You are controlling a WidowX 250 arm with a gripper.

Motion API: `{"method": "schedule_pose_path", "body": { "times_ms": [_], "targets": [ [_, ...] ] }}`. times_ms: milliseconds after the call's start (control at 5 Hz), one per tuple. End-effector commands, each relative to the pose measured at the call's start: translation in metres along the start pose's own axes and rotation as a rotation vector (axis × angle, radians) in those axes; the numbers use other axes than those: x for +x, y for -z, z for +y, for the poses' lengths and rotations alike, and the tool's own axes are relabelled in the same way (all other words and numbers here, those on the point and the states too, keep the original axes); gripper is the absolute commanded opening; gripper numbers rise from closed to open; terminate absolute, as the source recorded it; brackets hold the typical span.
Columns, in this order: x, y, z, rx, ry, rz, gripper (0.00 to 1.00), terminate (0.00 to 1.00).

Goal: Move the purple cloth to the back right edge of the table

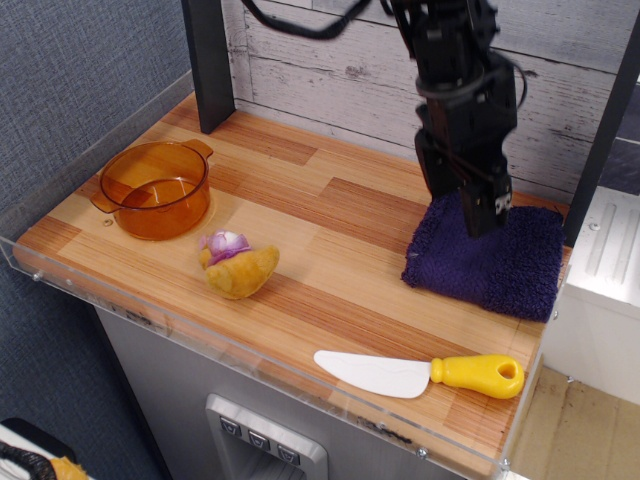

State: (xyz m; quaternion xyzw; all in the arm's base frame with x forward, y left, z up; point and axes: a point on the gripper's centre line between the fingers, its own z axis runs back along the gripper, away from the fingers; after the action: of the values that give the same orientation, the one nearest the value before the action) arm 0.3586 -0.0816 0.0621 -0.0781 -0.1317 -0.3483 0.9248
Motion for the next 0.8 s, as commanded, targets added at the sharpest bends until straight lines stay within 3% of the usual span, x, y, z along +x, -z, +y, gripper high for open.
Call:
{"method": "schedule_pose_path", "body": {
  "times_ms": [0,200,400,600],
  "targets": [
    [0.004,-0.041,0.0,0.059,0.007,-0.13,1.0,0.0],
    [0.007,-0.06,0.0,0.074,0.0,-0.199,1.0,0.0],
    [0.004,-0.068,0.0,0.091,-0.017,-0.202,1.0,0.0],
    [-0.009,-0.077,0.006,0.127,-0.133,-0.194,1.0,0.0]
  ]
}}
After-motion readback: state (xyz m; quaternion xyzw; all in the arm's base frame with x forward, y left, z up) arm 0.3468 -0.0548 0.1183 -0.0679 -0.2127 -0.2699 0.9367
